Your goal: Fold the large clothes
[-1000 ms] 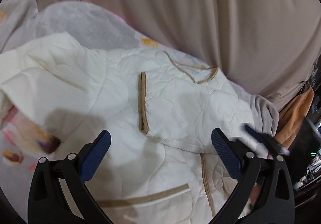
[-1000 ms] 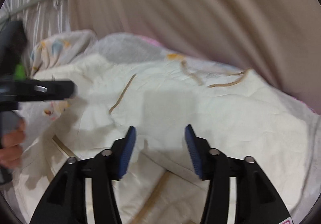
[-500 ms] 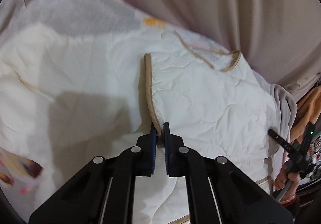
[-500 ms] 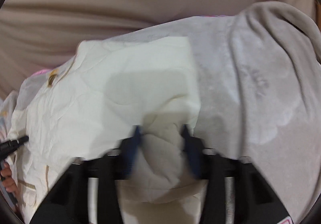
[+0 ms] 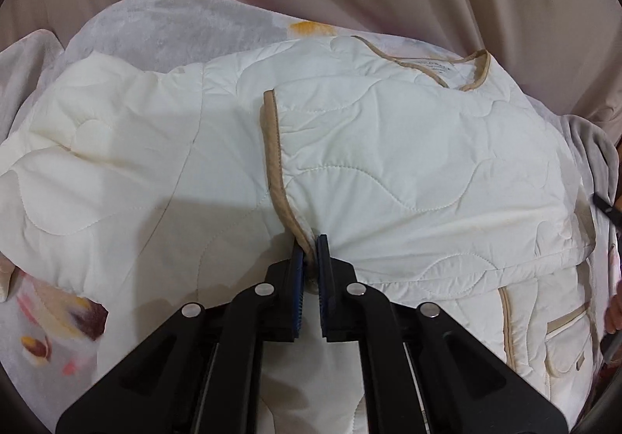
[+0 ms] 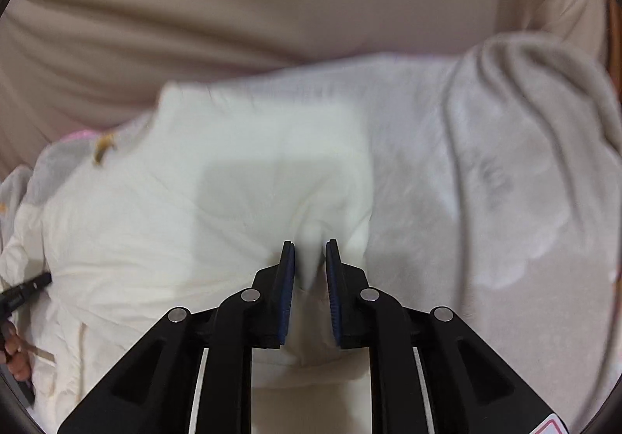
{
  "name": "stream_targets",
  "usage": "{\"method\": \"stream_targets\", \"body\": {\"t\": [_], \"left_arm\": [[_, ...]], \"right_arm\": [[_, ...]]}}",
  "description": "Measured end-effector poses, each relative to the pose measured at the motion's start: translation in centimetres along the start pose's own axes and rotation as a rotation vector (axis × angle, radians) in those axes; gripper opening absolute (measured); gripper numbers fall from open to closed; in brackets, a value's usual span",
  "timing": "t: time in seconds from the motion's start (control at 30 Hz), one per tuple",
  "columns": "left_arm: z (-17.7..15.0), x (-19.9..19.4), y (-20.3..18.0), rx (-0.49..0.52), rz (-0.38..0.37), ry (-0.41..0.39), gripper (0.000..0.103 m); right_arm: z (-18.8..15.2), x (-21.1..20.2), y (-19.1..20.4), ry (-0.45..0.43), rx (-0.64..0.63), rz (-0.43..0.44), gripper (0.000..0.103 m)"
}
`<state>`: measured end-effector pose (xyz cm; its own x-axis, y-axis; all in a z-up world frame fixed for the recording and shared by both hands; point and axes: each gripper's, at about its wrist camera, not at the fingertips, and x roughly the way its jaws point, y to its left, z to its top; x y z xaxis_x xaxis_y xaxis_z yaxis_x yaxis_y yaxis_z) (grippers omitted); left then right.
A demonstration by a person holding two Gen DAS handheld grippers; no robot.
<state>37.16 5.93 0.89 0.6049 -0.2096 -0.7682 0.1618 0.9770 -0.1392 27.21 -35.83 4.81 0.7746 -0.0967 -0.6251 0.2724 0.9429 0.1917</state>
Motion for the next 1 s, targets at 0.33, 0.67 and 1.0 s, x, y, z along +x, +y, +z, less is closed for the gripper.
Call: {"method": "stream_targets", "body": {"t": [0.33,0.67,1.0], "left_arm": [[-1.7,-4.7,2.9,-0.087,-0.086,-0.066,0.025],[-8.3,-16.9,26.9,-0.624,0.127,-0.282,0.082],[-9.3,-12.2,35.5,-0.845,0.145,-0.217,0.015]], "right_arm": [[-3.0,2.1,2.1,0.182,-0.132,-0.017,0.021],[-10.6,-6.0,6.9,0.198,-0.259,0.163,0.035],[-15.1,-6.5,8.7,0.158,-0.335,0.105,0.051]]}}
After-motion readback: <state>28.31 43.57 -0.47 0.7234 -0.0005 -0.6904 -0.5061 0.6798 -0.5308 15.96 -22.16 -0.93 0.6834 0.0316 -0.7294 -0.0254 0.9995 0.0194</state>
